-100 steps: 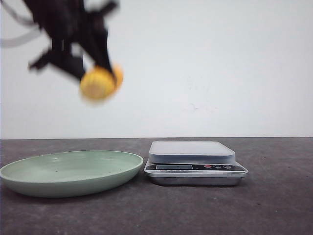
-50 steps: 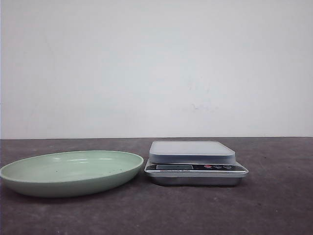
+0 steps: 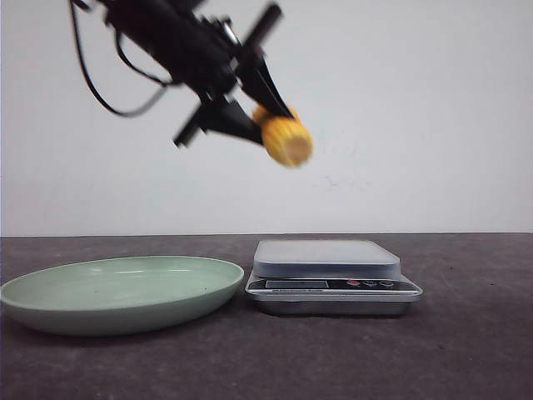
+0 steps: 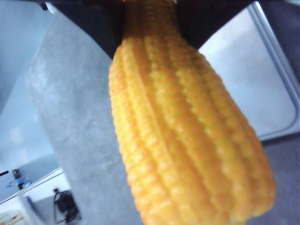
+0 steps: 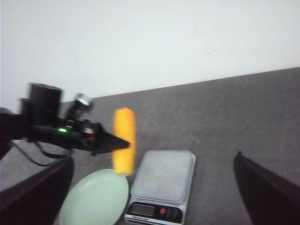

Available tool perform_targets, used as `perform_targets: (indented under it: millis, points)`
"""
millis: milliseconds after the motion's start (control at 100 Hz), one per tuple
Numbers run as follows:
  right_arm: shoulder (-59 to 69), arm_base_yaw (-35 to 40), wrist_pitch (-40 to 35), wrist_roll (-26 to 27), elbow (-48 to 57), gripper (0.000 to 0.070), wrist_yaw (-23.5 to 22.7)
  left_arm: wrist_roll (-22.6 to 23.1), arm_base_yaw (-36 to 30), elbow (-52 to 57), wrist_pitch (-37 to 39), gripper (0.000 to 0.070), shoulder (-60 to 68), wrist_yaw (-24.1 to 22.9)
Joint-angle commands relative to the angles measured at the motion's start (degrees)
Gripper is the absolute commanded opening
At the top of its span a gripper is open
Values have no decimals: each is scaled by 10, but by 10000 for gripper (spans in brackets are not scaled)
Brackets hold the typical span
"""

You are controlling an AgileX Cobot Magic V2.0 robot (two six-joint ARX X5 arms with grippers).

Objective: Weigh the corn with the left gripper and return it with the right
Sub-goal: 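Lift the corn with the left gripper and carry it over the scale, then lower the corn onto the scale platform and open the left gripper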

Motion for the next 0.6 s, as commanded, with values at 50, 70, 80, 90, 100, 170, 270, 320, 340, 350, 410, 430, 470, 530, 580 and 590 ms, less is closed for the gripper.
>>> perform_targets:
  millis: [50, 70, 80, 90, 100, 170, 270, 320, 340, 350, 410, 430, 470, 530, 580, 590]
  points:
    - [3, 0, 6, 37, 7, 700, -8, -9, -17, 32, 6, 4, 47, 5]
    - [3, 0, 6, 40, 7, 700, -8, -10, -19, 33, 6, 4, 53, 4]
    - [3, 0, 6, 40, 7, 700, -8, -11, -20, 34, 6, 4, 56, 4]
    - [3, 0, 6, 42, 7, 700, -8, -12, -21, 35, 6, 4, 59, 4]
    - [3, 0, 6, 43, 7, 700, -8, -12, -22, 36, 7, 4, 62, 4]
    - [3, 0, 6, 52, 7, 700, -9, -12, -30, 38, 8, 4, 80, -3]
    - [3, 0, 6, 67, 7, 700, -13, -14, -38, 38, 5, 4, 101, -12]
    - [3, 0, 6, 72, 7, 700, -18, -16, -42, 38, 4, 4, 110, -12]
    - [3, 0, 6, 74, 7, 700, -19, -16, -43, 38, 3, 4, 113, -12]
    - [3, 0, 6, 74, 7, 700, -19, -16, -43, 38, 3, 4, 114, -12]
    - [3, 0, 5, 80, 7, 700, -22, -15, -45, 38, -3, 4, 120, -13]
    - [3, 0, 5, 82, 7, 700, -26, -15, -45, 38, -3, 4, 121, -15]
    - [3, 0, 6, 83, 7, 700, -33, -15, -47, 38, -5, 5, 124, -20]
    - [3, 0, 5, 87, 7, 700, -41, -16, -49, 38, -7, 5, 125, -35]
    - [3, 0, 6, 90, 7, 700, -48, -15, -49, 38, -7, 10, 125, -42]
    - [3, 0, 6, 91, 7, 700, -48, -15, -49, 38, -7, 15, 125, -43]
